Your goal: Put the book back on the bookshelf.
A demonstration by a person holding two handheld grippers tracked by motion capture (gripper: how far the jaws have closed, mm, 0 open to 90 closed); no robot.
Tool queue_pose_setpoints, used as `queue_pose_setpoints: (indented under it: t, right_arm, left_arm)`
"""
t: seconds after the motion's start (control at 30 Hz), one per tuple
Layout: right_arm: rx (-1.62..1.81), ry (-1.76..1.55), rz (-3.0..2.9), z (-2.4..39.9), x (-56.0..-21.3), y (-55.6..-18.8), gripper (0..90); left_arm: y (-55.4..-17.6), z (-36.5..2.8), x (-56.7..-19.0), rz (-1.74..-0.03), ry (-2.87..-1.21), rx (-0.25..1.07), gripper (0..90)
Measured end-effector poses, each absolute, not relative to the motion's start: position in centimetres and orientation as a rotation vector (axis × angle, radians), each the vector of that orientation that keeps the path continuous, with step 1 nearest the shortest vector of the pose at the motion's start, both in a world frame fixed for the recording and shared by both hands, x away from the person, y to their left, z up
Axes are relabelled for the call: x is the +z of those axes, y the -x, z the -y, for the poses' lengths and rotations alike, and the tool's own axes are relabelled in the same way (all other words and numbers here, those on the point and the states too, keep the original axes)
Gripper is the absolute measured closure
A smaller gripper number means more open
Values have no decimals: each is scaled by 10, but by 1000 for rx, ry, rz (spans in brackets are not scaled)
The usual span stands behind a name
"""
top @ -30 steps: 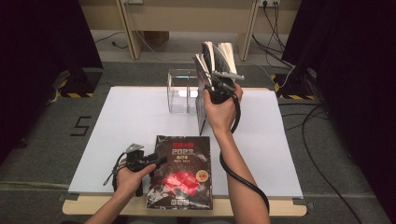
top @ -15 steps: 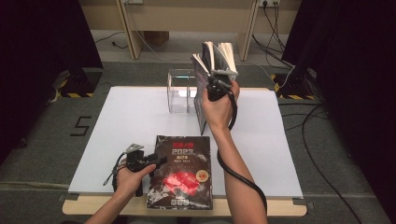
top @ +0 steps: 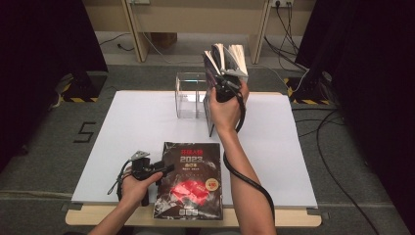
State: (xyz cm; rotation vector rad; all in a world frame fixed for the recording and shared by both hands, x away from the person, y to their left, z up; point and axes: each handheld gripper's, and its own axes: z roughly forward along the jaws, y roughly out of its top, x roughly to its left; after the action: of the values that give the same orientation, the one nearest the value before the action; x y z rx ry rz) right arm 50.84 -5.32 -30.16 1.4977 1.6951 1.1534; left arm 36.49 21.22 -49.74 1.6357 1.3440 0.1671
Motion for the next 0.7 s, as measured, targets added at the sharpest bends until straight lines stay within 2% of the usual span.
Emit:
queue_pose_setpoints:
  t: [0.7]
  right_arm:
    - [1180, -1491, -1658, 42, -302, -526, 844]
  left_arm:
    - [-365, -212, -498, -1342, -1637, 162, 427]
